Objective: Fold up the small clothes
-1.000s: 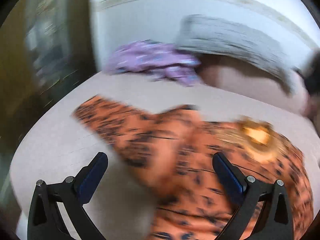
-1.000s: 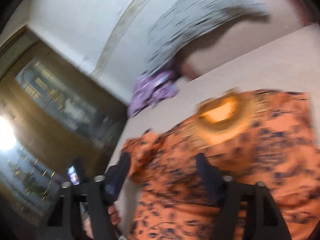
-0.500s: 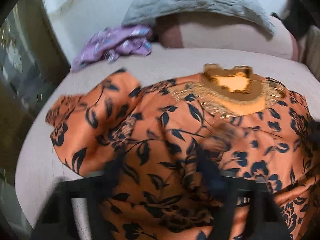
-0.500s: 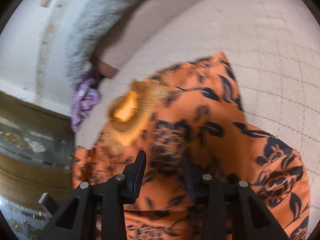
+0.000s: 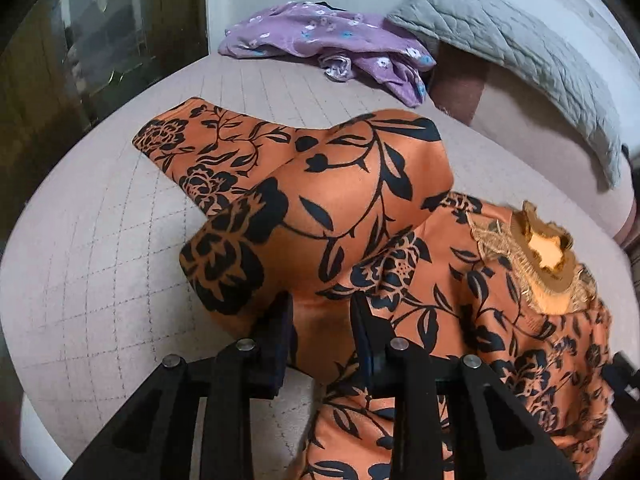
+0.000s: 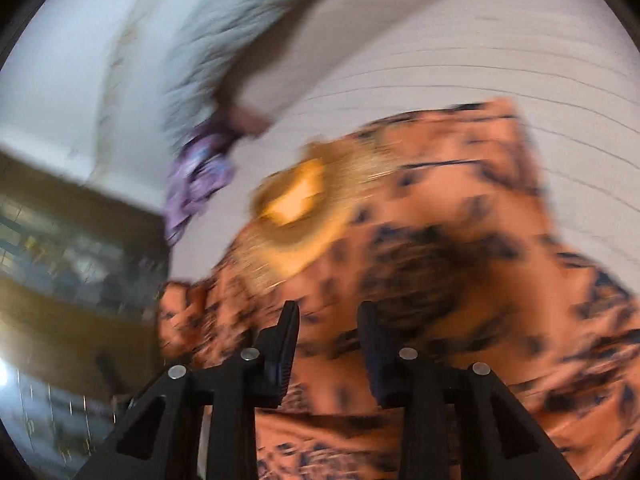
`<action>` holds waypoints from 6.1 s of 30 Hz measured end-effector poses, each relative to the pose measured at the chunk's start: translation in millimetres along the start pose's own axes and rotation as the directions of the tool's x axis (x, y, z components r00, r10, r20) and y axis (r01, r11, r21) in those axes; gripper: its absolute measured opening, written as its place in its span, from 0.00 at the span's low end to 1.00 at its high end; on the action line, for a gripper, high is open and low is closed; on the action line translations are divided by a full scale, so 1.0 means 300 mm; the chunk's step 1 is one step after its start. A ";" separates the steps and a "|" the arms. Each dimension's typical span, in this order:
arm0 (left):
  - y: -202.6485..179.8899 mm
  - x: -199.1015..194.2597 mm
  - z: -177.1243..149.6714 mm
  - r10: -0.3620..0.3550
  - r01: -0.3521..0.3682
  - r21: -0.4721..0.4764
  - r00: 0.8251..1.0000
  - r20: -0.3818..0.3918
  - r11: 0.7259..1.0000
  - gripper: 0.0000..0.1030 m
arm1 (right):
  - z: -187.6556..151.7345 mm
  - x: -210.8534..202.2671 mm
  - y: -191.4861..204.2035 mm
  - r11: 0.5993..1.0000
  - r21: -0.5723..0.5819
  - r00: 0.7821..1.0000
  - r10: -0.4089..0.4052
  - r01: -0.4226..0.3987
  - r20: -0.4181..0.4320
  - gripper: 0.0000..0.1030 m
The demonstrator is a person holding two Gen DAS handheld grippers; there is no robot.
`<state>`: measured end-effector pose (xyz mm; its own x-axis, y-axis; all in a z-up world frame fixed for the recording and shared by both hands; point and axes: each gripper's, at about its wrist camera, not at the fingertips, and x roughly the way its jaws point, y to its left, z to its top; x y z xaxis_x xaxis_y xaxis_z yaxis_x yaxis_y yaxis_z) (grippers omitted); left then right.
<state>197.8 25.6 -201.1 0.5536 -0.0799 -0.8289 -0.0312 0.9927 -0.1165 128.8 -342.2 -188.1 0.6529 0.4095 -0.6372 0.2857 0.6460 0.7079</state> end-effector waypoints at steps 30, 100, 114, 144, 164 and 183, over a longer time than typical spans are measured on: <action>0.409 0.168 0.161 -0.403 0.377 -0.440 0.914 0.037 0.815 0.53 | -0.243 0.278 0.403 0.908 -0.397 0.988 0.088 -0.133 -0.130 0.33; -0.360 -0.361 -0.004 -0.429 0.412 0.227 0.903 0.027 0.882 0.75 | -0.014 -0.275 -0.038 0.987 -0.021 0.944 -0.145 0.158 0.296 0.71; -0.095 0.067 -0.077 0.025 0.002 0.131 0.978 -0.205 0.991 0.75 | -0.176 -0.009 0.412 0.874 -0.458 0.978 -0.080 0.163 0.194 0.71; -0.074 0.055 -0.100 0.011 0.030 0.204 0.980 -0.198 0.978 0.78 | -0.287 0.020 0.461 0.826 -0.484 0.950 -0.310 0.289 0.038 0.70; -0.070 0.071 -0.100 0.005 0.040 0.220 0.980 -0.199 0.975 0.80 | -0.261 0.042 0.235 0.755 -0.452 0.822 -0.564 0.475 -0.078 0.70; -0.080 0.084 -0.103 0.016 0.030 0.232 0.982 -0.190 0.972 0.83 | -0.307 0.268 0.398 0.486 -0.638 0.726 -0.665 0.597 0.173 0.69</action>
<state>186.8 -3.1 -236.1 0.3847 -0.0801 -0.9195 0.1792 0.9838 -0.0107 150.9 -172.8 -183.0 0.4054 -0.2435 -0.8811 0.0810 0.9696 -0.2307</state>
